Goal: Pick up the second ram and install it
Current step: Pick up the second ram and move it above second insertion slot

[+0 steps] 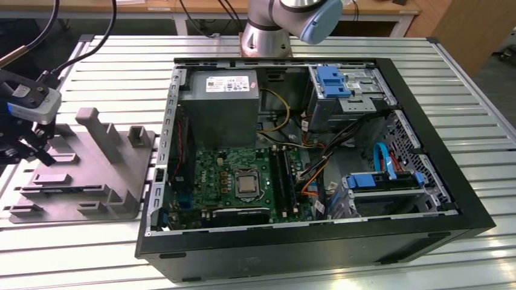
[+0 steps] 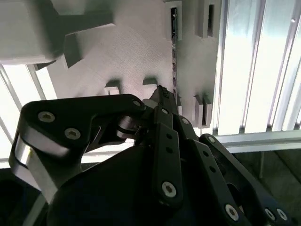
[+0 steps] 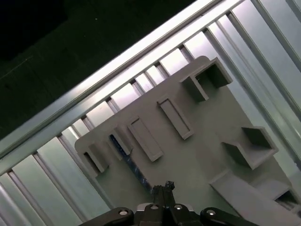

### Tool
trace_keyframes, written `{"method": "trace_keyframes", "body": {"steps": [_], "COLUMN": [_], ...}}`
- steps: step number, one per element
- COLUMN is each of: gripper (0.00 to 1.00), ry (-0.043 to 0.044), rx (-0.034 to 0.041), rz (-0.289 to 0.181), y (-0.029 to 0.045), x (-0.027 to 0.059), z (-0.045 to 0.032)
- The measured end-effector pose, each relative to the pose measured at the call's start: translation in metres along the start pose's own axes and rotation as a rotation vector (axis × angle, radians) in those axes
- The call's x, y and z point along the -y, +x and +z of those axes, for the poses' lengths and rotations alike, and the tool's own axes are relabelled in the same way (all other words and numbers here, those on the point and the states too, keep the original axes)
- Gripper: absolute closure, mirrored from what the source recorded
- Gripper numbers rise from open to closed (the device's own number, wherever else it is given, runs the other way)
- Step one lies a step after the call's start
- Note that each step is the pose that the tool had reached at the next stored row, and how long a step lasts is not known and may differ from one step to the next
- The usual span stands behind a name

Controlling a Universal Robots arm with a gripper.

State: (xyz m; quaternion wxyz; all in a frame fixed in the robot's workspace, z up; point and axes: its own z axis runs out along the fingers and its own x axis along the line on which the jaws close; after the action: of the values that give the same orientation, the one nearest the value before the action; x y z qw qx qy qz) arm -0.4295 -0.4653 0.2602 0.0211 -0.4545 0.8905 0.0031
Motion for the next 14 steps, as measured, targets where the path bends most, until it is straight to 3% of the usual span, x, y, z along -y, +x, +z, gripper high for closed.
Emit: {"method": "trace_keyframes", "body": {"steps": [14], "gripper": [0.90], "ry": [-0.0108], "rx": [0.0021], "rz": [-0.254], "y": [0.0002], "x": [-0.0001], "z": [0.0058]}}
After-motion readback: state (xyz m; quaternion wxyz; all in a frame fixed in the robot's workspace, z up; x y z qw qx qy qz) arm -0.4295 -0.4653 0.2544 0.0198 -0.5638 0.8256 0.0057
